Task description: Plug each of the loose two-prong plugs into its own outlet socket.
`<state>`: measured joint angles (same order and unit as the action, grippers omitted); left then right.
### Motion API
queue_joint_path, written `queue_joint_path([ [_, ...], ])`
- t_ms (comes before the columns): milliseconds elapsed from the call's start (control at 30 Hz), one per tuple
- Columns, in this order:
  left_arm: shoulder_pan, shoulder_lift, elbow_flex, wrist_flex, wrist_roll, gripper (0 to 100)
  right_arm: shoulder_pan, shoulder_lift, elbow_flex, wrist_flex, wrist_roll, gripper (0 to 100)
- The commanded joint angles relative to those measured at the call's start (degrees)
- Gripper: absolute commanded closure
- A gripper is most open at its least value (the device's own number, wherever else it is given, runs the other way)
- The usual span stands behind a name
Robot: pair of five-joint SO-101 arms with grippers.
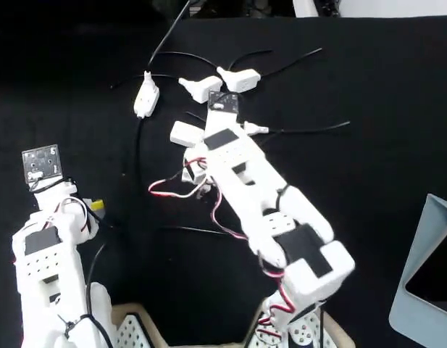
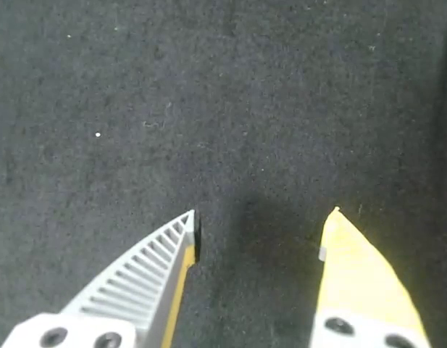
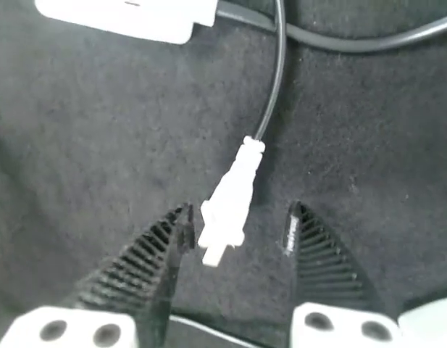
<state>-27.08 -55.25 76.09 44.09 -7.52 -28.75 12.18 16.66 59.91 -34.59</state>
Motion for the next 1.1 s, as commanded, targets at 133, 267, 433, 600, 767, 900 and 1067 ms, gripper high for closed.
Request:
queue_joint_path([
  [133,-0.57,-0.35,0.04,-1.14,-0.62,73,-0.53,3.65,-5.49,-0.53,-0.88,79.7],
  [267,-0.57,-0.88,0.75,-1.14,-0.62,73,-0.53,4.35,-5.23,-1.14,-0.88,79.7],
  [433,-0.57,-0.88,0.84,-1.14,-0.62,73,-0.44,4.35,-5.05,-1.85,-0.88,79.7],
  [600,-0.57,-0.88,0.84,-1.14,-0.62,73,-0.44,4.35,-5.05,-1.85,-0.88,80.9],
  [767,-0.57,-0.88,0.84,-1.14,-0.62,73,1.14,4.35,-5.05,-3.16,-0.35,94.4],
  [900,-0.57,-0.88,0.84,-1.14,-0.62,73,3.34,4.26,-5.05,-2.99,-0.26,98.2],
  [1067,-0.57,-0.88,0.84,-1.32,-0.62,73,3.16,3.82,-5.23,-0.7,3.34,98.6],
])
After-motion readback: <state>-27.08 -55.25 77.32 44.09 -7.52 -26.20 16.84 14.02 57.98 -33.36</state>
